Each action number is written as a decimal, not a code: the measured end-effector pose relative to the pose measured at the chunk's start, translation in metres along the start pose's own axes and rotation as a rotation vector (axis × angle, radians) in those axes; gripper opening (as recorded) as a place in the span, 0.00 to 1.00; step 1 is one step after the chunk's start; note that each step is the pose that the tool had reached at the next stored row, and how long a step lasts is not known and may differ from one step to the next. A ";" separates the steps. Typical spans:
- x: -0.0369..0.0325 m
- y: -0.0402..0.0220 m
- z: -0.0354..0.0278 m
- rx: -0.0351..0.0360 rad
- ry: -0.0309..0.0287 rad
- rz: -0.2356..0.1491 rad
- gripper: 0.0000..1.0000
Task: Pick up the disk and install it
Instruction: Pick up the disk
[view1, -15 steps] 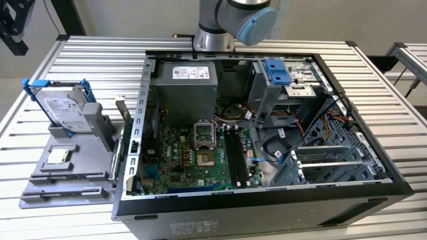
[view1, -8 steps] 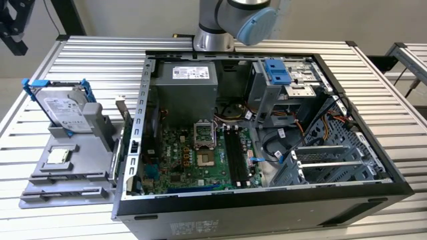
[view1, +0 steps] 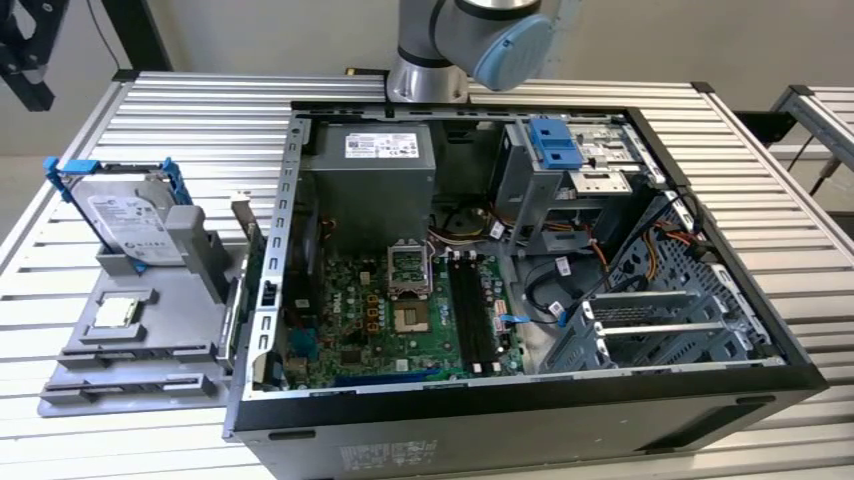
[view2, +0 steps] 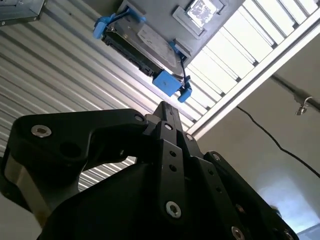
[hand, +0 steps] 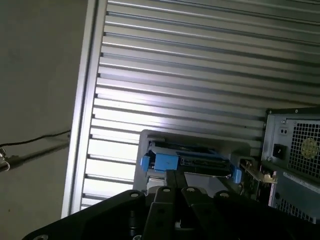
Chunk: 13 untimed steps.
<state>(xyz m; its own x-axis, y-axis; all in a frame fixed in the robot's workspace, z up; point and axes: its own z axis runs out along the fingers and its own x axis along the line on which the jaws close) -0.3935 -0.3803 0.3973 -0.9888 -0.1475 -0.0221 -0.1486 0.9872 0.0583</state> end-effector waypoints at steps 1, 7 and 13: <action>0.0000 0.0000 0.0000 -0.0003 0.0010 -0.018 0.00; 0.0000 0.0000 -0.0001 -0.0018 0.0077 -0.127 0.00; 0.0000 0.0000 0.0000 -0.0030 0.0142 -0.235 0.00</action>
<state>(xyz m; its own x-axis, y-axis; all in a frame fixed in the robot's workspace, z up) -0.3935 -0.3803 0.3973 -0.9269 -0.3746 -0.0214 -0.3752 0.9252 0.0561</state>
